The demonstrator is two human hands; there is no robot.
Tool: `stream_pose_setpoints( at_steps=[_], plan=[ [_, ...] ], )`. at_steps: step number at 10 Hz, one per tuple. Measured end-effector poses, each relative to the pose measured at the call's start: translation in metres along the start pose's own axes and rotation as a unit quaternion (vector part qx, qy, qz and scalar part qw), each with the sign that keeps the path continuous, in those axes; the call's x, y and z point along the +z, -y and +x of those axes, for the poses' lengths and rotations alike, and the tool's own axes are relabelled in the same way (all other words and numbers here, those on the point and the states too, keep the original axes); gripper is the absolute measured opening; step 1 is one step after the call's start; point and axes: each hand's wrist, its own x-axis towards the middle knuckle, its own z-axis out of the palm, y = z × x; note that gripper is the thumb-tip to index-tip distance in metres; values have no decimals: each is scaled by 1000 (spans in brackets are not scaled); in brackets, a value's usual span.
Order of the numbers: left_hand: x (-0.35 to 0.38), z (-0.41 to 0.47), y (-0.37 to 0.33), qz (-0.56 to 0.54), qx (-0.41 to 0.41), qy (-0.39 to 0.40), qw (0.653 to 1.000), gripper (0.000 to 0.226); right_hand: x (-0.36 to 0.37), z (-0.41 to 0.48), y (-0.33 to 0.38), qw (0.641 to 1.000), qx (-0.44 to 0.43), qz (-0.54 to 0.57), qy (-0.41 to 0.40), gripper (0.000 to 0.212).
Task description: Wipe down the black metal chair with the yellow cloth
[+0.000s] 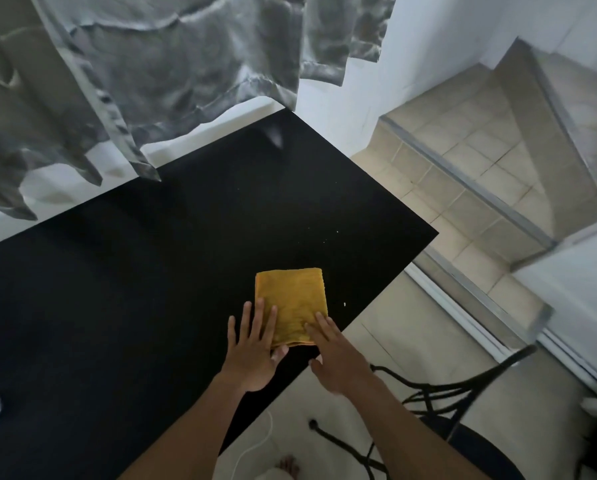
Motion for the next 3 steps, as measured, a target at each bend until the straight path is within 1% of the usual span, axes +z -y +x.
stream_pose_setpoints(
  at_steps=[1, 2, 3],
  plan=[
    [0, 2, 2, 9, 1, 11, 1000, 78, -1, 1, -2, 1000, -2, -3, 5, 67],
    [-1, 1, 0, 4, 0, 18, 1000, 79, -7, -3, 0, 999, 7, 9, 34, 65],
    [-3, 0, -3, 3, 5, 5, 1000, 79, -35, -5, 3, 992, 35, 107, 51, 53]
  ],
)
